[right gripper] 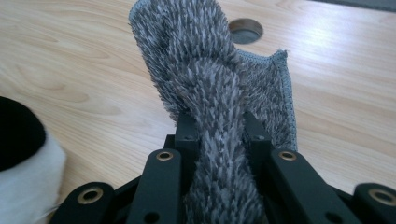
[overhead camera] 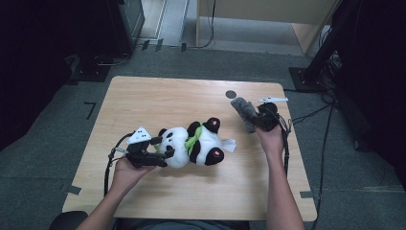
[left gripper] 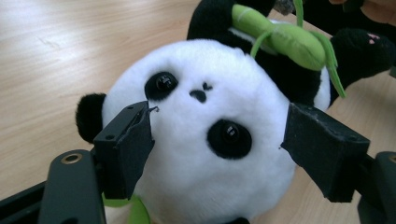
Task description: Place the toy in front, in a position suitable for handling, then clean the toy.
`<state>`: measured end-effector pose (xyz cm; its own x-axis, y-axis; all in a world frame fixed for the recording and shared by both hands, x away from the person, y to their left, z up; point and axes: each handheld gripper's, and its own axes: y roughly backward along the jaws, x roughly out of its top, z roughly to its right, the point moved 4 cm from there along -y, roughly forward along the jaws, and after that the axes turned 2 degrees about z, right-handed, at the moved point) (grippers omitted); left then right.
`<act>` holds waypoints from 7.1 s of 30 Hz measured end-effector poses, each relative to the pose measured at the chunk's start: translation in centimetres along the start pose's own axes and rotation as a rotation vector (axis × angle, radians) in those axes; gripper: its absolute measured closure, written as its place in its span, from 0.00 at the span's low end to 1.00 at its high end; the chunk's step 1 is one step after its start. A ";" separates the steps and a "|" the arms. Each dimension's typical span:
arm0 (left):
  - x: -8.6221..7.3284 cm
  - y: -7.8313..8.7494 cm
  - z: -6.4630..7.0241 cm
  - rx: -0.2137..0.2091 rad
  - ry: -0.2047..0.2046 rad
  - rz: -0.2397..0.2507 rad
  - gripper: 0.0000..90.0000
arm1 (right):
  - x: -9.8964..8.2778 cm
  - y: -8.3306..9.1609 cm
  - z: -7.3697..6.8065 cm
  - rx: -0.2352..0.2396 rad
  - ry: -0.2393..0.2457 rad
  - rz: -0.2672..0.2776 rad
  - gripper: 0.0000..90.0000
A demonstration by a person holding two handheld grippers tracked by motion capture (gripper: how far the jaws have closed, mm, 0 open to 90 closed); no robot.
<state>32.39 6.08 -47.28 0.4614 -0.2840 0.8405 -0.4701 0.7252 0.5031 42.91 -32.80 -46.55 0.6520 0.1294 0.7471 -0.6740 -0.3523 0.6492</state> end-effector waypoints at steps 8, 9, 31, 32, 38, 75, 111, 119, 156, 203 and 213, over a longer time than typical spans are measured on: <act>-1.4 -0.3 -0.3 0.018 -0.002 0.008 0.25 | 1.9 1.5 -2.3 0.065 0.022 0.050 0.83; -1.5 -0.4 -0.4 0.016 -0.016 0.014 0.25 | 2.2 1.7 -2.7 0.073 0.030 0.057 0.83; -2.7 -2.1 -1.4 0.000 0.004 0.011 0.27 | 5.5 3.4 -13.8 0.274 0.275 0.055 0.82; -2.7 -2.1 -1.4 0.000 0.005 0.011 0.27 | 5.7 3.3 -14.2 0.274 0.291 0.044 0.82; -2.7 -2.1 -1.3 0.002 0.008 0.022 0.28 | 7.3 1.7 -18.3 0.374 0.339 0.022 0.81; -2.8 -2.1 -0.7 0.039 0.030 0.011 0.35 | 4.1 -7.3 -23.7 0.485 0.417 -0.220 0.80; -3.1 -2.0 -0.4 0.051 0.018 0.028 0.36 | 5.6 -7.0 -18.7 0.247 0.408 -0.245 0.81; -3.1 -2.0 -0.4 0.042 0.027 0.031 0.35 | 7.3 -4.2 -15.4 0.225 0.310 -0.135 0.81; -3.0 -2.0 -0.5 0.051 0.043 0.028 0.35 | 4.4 -6.7 -23.2 0.435 0.398 -0.247 0.76; -2.4 -2.4 -1.1 0.022 0.069 -0.013 0.18 | 6.3 2.6 -12.3 0.263 0.199 0.038 0.80; -2.3 -2.6 -1.2 0.013 0.074 -0.018 0.16 | 4.7 4.9 -11.8 0.237 0.209 0.075 0.79</act>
<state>33.43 5.60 -50.72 0.5239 -0.2490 0.8146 -0.4707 0.7124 0.5205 38.59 -23.03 -38.15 0.5017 0.2734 0.8207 -0.6023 -0.5706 0.5583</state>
